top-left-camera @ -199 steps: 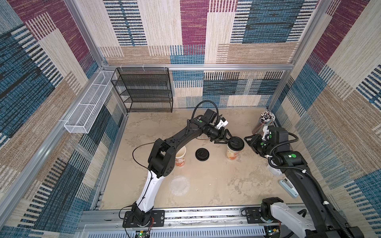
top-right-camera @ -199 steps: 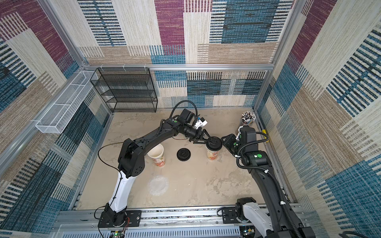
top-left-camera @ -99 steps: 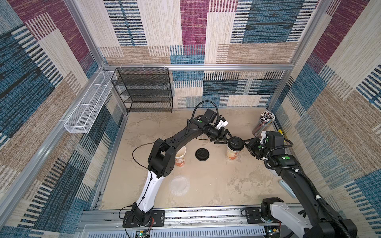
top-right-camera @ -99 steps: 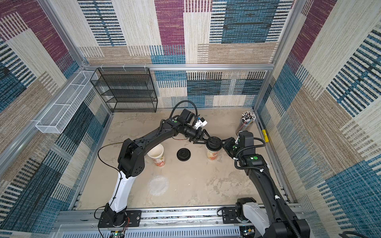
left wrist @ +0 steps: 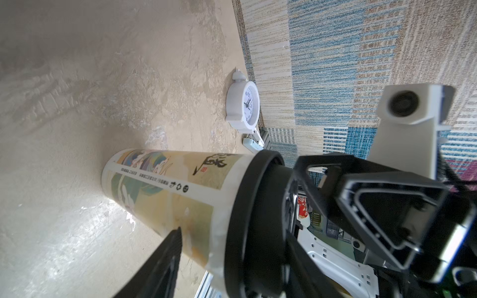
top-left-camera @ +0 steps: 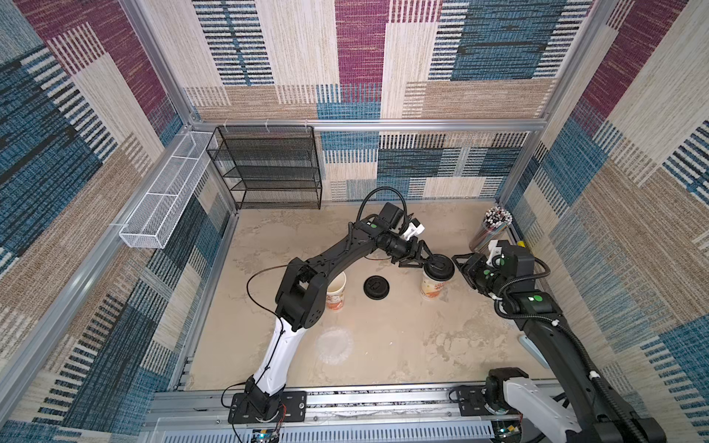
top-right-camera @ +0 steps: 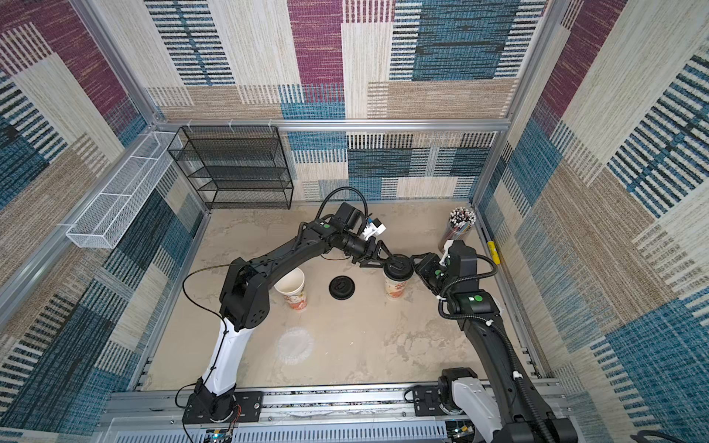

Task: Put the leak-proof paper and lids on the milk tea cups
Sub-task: Secure the cup lid on the cup.

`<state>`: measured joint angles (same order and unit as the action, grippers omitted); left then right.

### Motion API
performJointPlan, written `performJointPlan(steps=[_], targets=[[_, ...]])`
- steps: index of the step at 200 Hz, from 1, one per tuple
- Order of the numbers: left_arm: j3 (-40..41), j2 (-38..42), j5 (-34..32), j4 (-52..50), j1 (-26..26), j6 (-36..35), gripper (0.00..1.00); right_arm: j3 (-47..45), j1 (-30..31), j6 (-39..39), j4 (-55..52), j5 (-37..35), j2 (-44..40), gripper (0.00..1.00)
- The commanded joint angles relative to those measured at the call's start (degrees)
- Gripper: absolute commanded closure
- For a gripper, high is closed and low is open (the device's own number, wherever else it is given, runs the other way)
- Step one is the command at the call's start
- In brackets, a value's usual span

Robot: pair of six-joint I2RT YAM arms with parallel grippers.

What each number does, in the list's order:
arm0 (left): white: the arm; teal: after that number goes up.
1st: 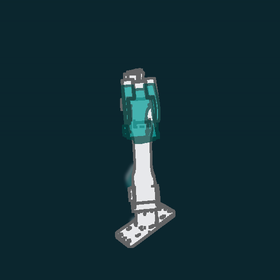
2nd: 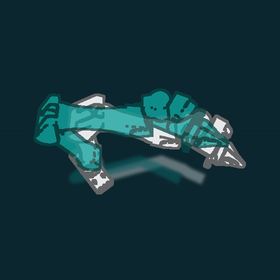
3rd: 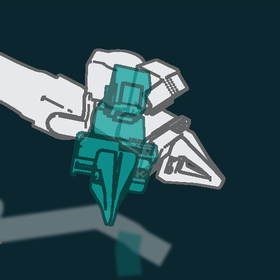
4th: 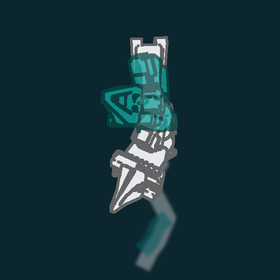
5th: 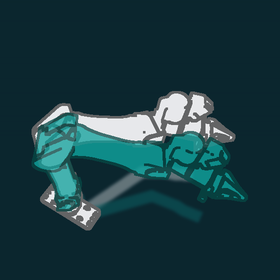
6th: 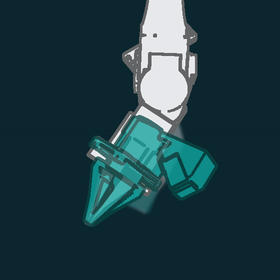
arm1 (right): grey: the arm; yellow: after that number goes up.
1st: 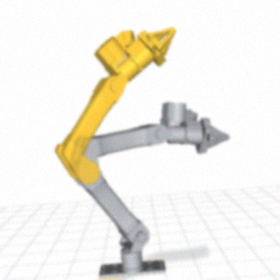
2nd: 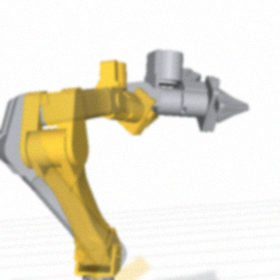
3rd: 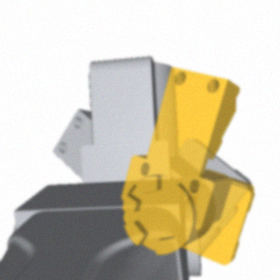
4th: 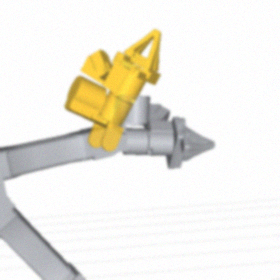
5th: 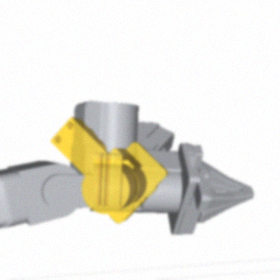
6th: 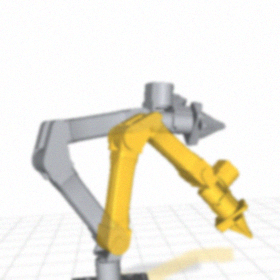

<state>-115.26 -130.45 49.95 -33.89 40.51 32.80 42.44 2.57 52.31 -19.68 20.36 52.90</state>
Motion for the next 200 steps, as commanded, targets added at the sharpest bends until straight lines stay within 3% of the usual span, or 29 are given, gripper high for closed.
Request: performJointPlan(steps=[1, 37, 200], targets=[[1.2, -2.3, -13.3, -15.9, 0.4, -2.8, 0.38, 0.2, -0.6, -0.8, -1.6, -1.4, 1.1, 0.6], [1.5, -2.2, -13.4, -15.9, 0.4, -2.8, 0.38, -1.9, -0.7, 0.2, 0.0, -0.1, 2.0, 0.67], [2.0, -2.5, -13.6, -15.9, 0.4, -2.7, 0.39, -7.4, -1.2, -5.7, -3.2, 8.1, 11.0, 0.7]])
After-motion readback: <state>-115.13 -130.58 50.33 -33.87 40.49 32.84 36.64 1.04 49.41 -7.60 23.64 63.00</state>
